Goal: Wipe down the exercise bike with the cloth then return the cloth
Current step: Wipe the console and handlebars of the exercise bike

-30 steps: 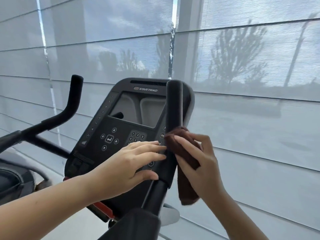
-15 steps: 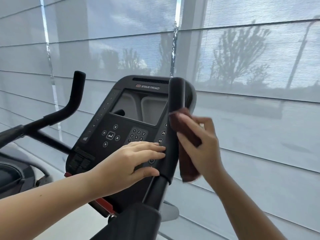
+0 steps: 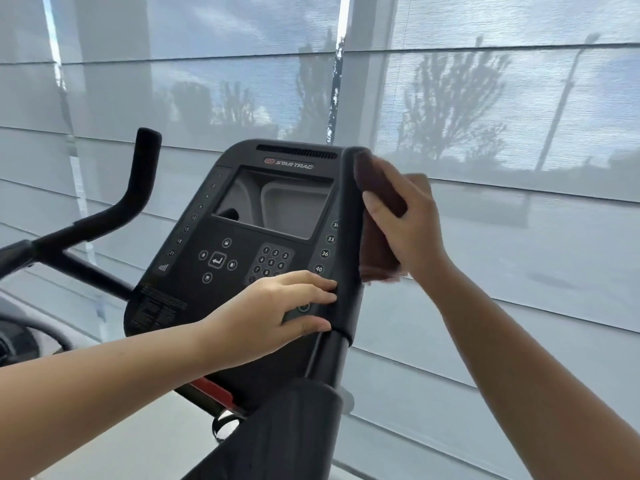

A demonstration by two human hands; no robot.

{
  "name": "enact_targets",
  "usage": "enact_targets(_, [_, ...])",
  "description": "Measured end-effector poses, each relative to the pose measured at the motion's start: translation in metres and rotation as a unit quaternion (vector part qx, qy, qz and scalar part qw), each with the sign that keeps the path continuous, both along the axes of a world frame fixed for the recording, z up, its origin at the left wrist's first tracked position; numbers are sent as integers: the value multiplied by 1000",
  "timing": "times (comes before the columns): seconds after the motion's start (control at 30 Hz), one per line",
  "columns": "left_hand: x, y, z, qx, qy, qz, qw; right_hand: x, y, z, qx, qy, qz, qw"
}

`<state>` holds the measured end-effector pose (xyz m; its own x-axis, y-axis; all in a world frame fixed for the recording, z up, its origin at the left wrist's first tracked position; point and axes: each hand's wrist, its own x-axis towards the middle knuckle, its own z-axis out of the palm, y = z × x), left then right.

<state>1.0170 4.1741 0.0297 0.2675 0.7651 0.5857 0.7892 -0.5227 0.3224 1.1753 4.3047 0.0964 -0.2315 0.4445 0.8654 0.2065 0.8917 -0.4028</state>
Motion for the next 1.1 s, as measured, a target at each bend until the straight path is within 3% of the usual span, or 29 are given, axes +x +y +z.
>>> enact_targets(0.1, [0,-1,-4,25,-22,-18,999,19,-26,-53,3,-82,16,996])
enact_targets(0.23, [0,-1,-7,45,-66,-25,996,46,-58,-85,-72,-138,70,985])
enact_targets(0.3, [0,-1,-8,39,-91,-25,995,46,-54,-62,-23,-155,35,987])
enact_targets(0.43, [0,-1,-9,20,-143,-23,989,12,-30,20,143,-87,-90,982])
enact_targets(0.5, [-1,1,-9,4,-163,-26,986,-7,-21,42,165,-136,-120,970])
enact_targets(0.7, [-4,4,-9,-44,-215,-48,974,5,-26,12,78,-221,-98,967])
enact_targets(0.9, [-3,2,-12,-74,-270,-55,959,34,-64,-50,-42,-255,18,966])
enact_targets(1.0, [-2,1,-14,-89,-313,-70,943,40,-73,-32,5,-359,44,932])
enact_targets(1.1, [-3,1,-13,-98,-317,-57,942,24,-64,5,121,-315,-3,941])
